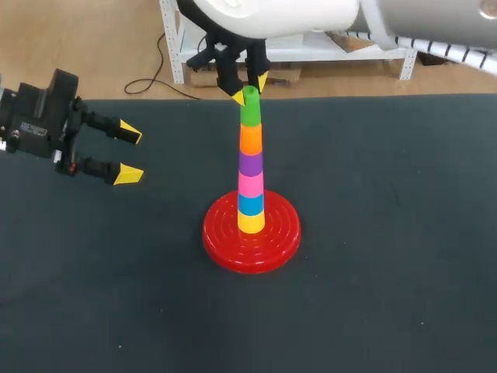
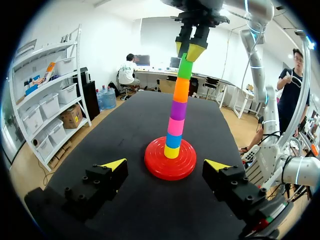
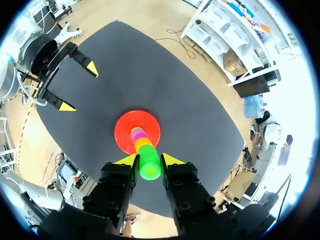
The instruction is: Pick up and stack the cylinders on the red base in this order: pink,purple,orange,green
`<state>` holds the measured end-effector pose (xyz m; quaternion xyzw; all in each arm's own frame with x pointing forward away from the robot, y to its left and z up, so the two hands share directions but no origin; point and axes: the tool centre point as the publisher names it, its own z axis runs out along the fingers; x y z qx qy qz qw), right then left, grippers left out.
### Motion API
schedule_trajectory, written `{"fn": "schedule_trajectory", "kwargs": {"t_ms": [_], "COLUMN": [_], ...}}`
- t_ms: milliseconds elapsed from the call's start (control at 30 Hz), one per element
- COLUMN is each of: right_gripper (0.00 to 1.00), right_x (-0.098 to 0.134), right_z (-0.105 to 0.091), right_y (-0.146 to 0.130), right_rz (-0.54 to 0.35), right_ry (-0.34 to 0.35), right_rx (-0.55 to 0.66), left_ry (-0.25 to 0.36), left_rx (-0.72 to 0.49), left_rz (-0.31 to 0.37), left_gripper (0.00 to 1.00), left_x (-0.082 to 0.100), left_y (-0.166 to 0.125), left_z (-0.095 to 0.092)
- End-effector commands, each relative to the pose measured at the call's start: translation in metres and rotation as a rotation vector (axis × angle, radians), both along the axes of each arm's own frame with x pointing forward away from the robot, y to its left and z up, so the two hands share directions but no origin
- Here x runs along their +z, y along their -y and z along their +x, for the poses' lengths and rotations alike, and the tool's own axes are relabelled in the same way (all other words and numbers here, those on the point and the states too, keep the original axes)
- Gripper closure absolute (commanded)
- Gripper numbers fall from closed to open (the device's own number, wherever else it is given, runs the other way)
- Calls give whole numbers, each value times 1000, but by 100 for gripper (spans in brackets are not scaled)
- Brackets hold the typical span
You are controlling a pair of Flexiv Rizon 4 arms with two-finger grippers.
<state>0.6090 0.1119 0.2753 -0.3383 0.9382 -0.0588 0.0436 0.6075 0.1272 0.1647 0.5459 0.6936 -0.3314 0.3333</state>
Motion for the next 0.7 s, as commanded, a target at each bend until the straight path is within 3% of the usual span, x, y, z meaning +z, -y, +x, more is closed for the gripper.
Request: {"fn": "schedule_trajectory", "kwargs": {"t_ms": [33, 467, 533, 567, 600, 633, 700], "right_gripper": [100, 100, 100, 97, 67, 0, 0], "right_x": [-8, -26, -23, -21, -20, -20, -20], "right_z": [2, 6, 4, 2, 1, 0, 0], "right_y": [1, -4, -5, -5, -6, -8, -8], "right_rz": [-1, -2, 22, -8, -17, -70, -70], "right_ry": [-10, -70, -23, 10, 14, 53, 53], "right_rx": [-3, 5, 18, 18, 20, 24, 24], "left_ry": [1, 1, 1, 1, 1, 1, 1], "left_rx": [-2, -2, -2, -2, -2, -2, -2], "left_rz": [-2, -2, -2, -2, -2, -2, -2], "left_gripper": [0, 0, 0, 0, 0, 0, 0], "left_x": [-1, -1, -1, -1, -1, -1, -1], "left_y": [-1, -1, -1, -1, -1, -1, -1], "left_z": [1, 1, 1, 1, 1, 1, 1]}}
